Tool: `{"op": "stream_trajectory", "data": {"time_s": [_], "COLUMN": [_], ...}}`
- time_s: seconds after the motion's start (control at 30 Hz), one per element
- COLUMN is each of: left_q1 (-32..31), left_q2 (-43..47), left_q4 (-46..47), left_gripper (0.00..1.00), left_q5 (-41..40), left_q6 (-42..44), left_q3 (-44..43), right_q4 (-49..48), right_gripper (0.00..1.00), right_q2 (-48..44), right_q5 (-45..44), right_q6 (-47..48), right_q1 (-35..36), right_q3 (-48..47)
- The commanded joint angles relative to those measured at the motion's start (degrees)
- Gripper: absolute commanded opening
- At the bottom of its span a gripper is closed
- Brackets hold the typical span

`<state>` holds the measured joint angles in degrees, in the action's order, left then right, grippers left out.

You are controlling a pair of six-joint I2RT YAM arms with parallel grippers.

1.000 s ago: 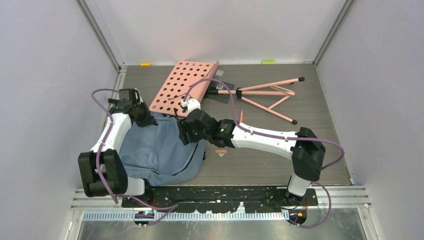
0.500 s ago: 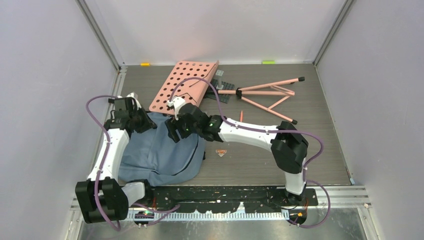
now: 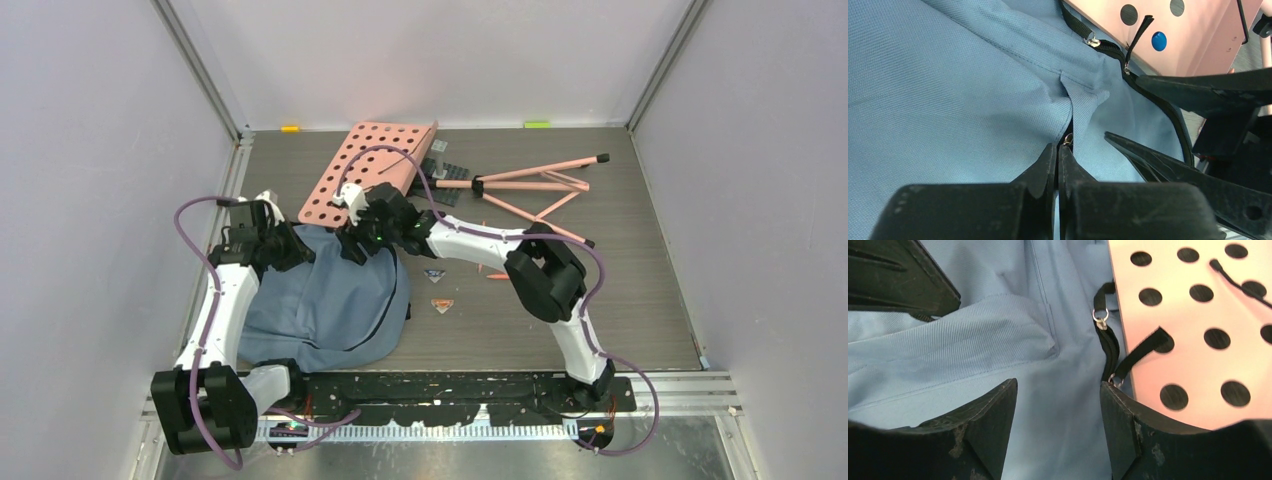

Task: Pack the student bag
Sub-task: Unzip the student bag at the center of the board.

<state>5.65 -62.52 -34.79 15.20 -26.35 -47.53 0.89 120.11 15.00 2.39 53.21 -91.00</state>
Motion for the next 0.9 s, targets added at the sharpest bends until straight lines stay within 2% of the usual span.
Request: {"op": "stream_trajectory", "data": {"time_s": [0.0, 0.13, 0.37, 0.47, 0.6, 0.67, 0.7, 0.77, 0.87], "left_q1": [0.2, 0.2, 0.2, 0.2, 0.2, 0.2, 0.2, 0.2, 0.2], "left_q2": [1.1, 1.8, 2.5, 2.4, 2.8, 2.8, 2.7, 3.0, 3.9], "left_q4": [-0.5, -0.6, -0.5, -0.5, -0.5, -0.6, -0.8, -0.9, -0.5], "left_gripper": [0.0, 0.0, 0.0, 0.0, 0.0, 0.0, 0.0, 0.0, 0.0], "left_q5": [2.3, 2.8, 2.7, 2.9, 2.9, 2.9, 2.9, 3.1, 2.4], "left_q6": [1.0, 1.3, 1.2, 1.2, 1.2, 1.2, 1.2, 0.9, 0.5], "left_q3": [-0.4, -0.3, -0.2, -0.3, -0.1, 0.0, 0.0, 0.2, 0.4], "right_q4": [-1.7, -0.5, 3.4, 4.3, 8.2, 10.1, 10.9, 11.2, 10.3], "right_gripper": [0.67, 0.62, 0.6, 0.5, 0.31, 0.18, 0.05, 0.01, 0.0], "right_q2": [2.3, 5.9, 9.9, 10.6, 11.7, 12.1, 12.1, 12.0, 11.5], "right_q5": [4.3, 5.5, 7.3, 8.7, 9.2, 9.0, 8.6, 7.4, 2.7], "right_q6": [6.3, 6.9, 7.9, 8.0, 8.7, 9.1, 9.1, 8.6, 6.4], "right_q1": [0.1, -0.8, -0.9, -0.9, -0.9, -0.9, -0.9, -0.9, -0.9], "right_q3": [-6.3, -9.8, -15.3, -16.4, -19.8, -20.9, -21.2, -21.3, -20.6]}}
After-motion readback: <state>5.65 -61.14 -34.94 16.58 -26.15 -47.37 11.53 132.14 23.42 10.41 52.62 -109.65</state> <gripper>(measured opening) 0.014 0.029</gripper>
